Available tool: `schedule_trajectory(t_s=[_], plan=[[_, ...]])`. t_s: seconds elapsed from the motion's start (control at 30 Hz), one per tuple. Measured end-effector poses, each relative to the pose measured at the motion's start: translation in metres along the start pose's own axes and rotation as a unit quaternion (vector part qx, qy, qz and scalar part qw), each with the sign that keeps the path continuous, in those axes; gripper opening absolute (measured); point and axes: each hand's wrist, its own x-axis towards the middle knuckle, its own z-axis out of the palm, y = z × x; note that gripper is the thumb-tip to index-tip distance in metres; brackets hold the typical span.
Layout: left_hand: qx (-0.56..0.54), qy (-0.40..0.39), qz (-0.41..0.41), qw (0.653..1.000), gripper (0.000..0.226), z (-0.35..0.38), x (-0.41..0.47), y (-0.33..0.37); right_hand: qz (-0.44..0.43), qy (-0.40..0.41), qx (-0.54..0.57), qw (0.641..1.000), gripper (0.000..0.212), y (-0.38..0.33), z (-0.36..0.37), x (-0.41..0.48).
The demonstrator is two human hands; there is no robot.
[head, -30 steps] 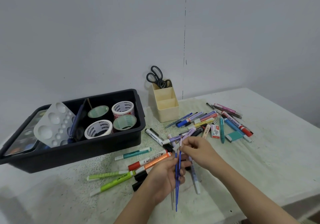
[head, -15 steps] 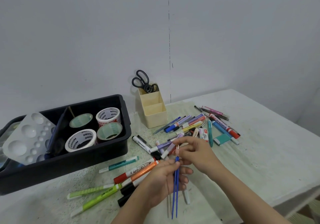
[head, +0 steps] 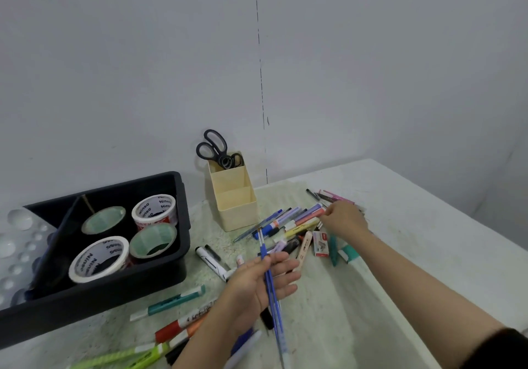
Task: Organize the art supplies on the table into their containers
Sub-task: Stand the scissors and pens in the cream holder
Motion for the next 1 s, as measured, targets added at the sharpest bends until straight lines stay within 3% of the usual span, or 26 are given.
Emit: schedule_trajectory(t_s=[0.13,0.27,0.4,0.53,0.73,0.9,1.0], plan=[[-0.028,0.018,0.014,0.999,0.033,0.0,0.012,0.011,0.025,-0.006,-0.087,0.996,0.018,-0.004,0.007,0.021],[-0.04,0.029,0.024,0.999,0.032,0.002,0.023,0.021,0.017,-0.03,-0.144,0.989,0.007,-0.013,0.01,0.027],[-0.058,0.026,0.022,0.998,0.032,0.004,0.034,0.025,0.021,-0.082,-0.157,0.984,0.012,-0.017,0.006,0.033],[-0.058,0.027,0.017,0.998,0.033,0.005,0.046,0.025,0.041,-0.12,-0.117,0.985,0.008,-0.018,0.008,0.037],[-0.048,0.028,0.015,0.998,0.034,0.003,0.063,0.027,0.053,-0.096,-0.018,0.994,0.013,-0.015,-0.005,0.037],[-0.026,0.02,0.01,0.999,0.035,0.004,0.073,0.03,-0.068,0.023,0.133,0.989,0.03,-0.031,-0.034,0.029],[0.016,-0.005,-0.005,1.0,0.036,0.009,0.074,0.033,-0.135,-0.059,0.216,0.965,0.025,-0.051,-0.05,0.014]])
